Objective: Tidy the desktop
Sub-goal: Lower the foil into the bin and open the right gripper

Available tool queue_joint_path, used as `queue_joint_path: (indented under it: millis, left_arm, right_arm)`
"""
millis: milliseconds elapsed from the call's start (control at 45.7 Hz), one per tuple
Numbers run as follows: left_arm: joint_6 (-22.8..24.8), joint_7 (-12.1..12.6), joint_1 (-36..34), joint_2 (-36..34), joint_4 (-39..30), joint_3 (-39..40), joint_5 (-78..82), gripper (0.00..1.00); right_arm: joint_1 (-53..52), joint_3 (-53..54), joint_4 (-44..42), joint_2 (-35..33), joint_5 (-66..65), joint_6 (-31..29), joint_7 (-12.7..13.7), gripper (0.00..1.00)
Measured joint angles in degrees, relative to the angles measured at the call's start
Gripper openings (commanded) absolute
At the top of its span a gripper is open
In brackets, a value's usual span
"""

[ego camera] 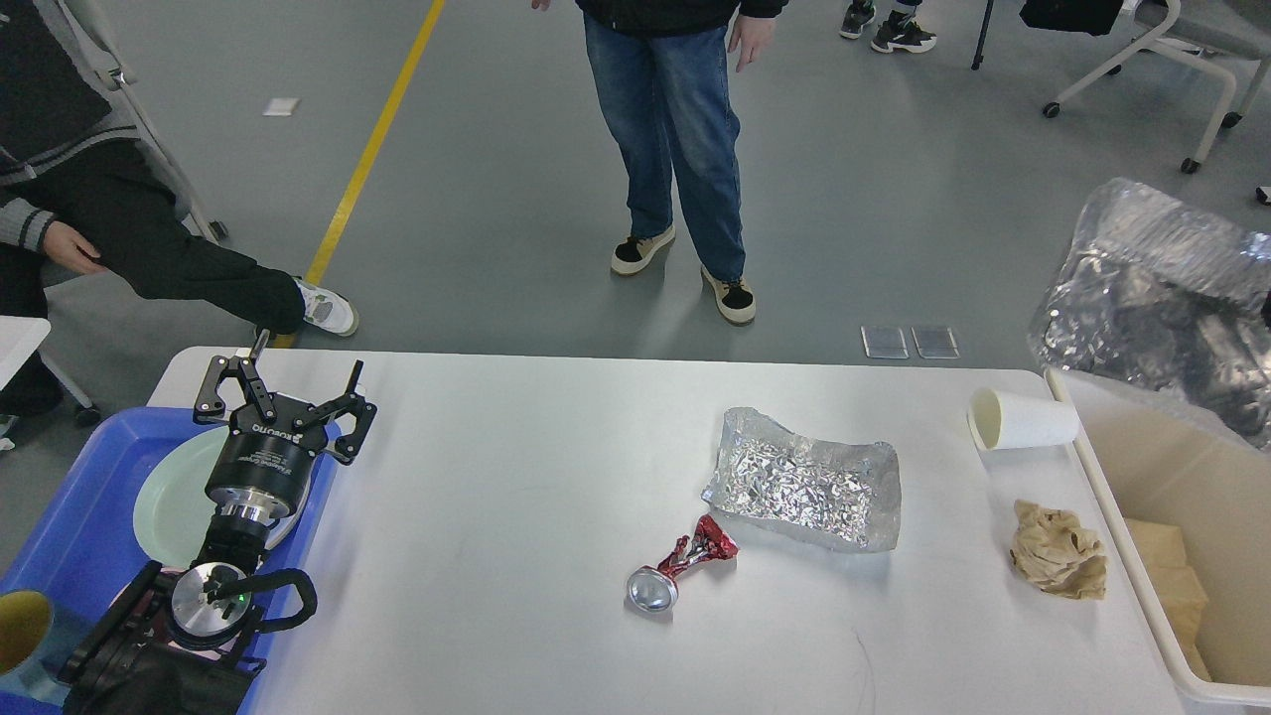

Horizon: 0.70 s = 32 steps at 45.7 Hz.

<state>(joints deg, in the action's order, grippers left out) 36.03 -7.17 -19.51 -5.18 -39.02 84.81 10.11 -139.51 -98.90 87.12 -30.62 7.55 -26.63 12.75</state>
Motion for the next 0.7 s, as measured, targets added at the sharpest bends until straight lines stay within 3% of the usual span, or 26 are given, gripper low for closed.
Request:
queue_joint_path:
  millis: [219,416,700]
  left_arm:
    - [0.0,-0.05,0.0,-0.01,0.0,0.0,0.0,0.96]
    - [0.0,-0.05,0.01,-0.01,0.0,0.0,0.0,0.96]
    - [0.0,-0.04,0.0,-0.01,0.0,0.0,0.0,0.96]
  right_arm:
    - [8.68,0.92,-7.41,-7.79,0.1,8.98,0.09,0.0]
    - [21.56,6.07,-13.25,-12.47,0.42,21.56,0.08,0.0]
    - [44.47,22.34,-31.47,-17.41,0.52,24.47,0.12,0.0]
